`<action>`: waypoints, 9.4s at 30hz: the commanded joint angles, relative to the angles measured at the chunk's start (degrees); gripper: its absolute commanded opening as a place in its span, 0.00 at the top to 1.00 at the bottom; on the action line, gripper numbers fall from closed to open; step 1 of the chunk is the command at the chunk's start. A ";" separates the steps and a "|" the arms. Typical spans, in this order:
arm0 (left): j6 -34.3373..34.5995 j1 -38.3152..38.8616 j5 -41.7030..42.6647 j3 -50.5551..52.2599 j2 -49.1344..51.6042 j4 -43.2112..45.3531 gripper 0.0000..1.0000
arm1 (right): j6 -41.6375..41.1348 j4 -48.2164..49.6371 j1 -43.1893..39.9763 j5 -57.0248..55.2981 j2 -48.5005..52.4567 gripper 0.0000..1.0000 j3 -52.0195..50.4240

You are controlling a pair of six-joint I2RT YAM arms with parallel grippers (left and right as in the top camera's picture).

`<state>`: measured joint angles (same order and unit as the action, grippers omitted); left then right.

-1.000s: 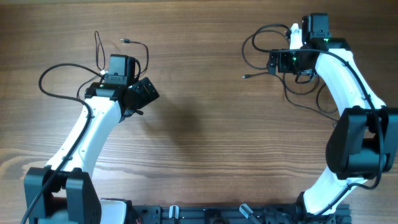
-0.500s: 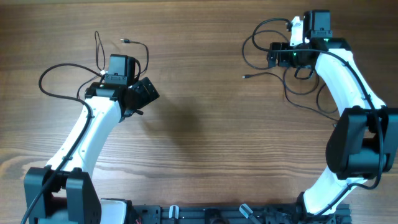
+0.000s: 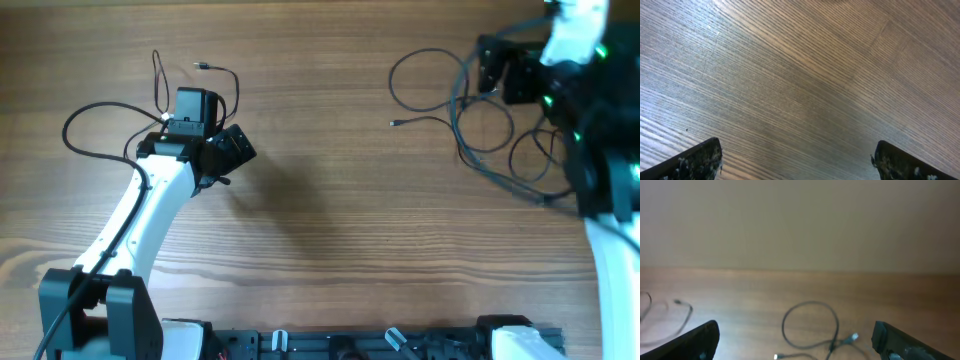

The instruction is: Untangle cables

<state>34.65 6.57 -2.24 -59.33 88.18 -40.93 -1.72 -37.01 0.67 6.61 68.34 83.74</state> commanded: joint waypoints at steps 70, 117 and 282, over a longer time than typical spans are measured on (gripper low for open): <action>0.55 -0.26 0.24 -0.63 0.33 0.15 0.00 | -4.46 37.42 0.00 0.31 -67.91 0.00 -83.45; 0.52 6.51 0.04 17.59 -46.16 43.17 0.00 | -4.44 37.40 0.00 0.31 -67.91 0.00 -83.45; -46.25 -2.67 0.26 58.99 -87.97 36.83 0.00 | -4.42 37.40 0.00 0.31 -67.91 0.01 -83.45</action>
<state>-10.48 4.32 -2.04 -0.47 0.80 -3.90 -5.19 0.19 0.64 7.64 0.99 0.36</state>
